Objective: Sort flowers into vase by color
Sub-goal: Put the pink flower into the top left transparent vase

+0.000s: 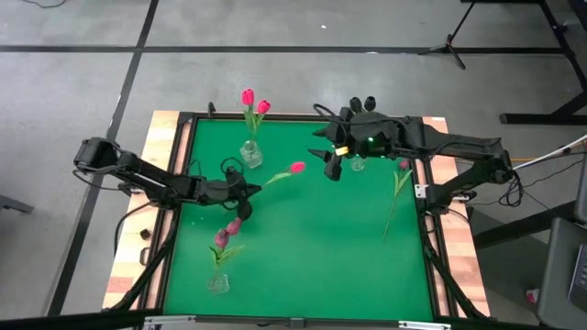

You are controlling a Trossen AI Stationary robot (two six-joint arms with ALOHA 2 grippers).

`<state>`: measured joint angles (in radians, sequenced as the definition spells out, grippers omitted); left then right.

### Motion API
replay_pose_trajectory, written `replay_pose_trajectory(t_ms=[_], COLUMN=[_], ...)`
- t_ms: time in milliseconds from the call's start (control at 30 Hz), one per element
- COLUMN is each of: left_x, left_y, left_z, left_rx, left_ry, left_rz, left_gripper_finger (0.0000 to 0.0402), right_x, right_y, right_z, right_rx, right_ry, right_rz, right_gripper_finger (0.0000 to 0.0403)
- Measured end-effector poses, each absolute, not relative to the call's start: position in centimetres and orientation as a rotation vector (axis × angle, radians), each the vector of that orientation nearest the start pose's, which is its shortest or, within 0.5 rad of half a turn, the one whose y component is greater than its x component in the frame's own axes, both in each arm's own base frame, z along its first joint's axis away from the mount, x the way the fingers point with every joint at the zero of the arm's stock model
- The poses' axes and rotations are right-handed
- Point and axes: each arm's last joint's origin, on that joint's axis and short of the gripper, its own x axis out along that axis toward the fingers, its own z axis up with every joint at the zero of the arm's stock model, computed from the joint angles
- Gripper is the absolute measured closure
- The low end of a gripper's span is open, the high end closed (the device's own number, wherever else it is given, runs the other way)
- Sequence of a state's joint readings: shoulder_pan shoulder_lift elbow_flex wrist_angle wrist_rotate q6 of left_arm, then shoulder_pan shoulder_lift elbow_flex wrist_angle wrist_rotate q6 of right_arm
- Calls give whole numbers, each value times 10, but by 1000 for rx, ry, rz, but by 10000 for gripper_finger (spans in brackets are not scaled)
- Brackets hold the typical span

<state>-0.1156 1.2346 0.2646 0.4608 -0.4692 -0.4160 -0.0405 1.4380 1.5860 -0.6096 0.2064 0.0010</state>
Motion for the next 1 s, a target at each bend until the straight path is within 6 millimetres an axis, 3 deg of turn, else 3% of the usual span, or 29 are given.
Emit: replay_pose_trajectory(t_ms=[267, 533, 700, 1000], left_x=[198, 186, 178, 171], left_y=[-9, -2, 11, 36], left_z=[177, 228, 249, 262], left_rx=[-261, -83, -6, 44], left_ry=[157, -210, -395, -571], left_rz=[452, 552, 598, 519], left_gripper_finger=[401, 401, 401, 401], right_x=[272, 262, 262, 262], right_y=[19, 48, 53, 52], right_z=[447, 451, 447, 434], right_rx=[-92, -227, -281, -321], right_ry=[330, 321, 336, 441], right_rz=[-152, -117, -88, -68], right_gripper_finger=[172, 172, 172, 172])
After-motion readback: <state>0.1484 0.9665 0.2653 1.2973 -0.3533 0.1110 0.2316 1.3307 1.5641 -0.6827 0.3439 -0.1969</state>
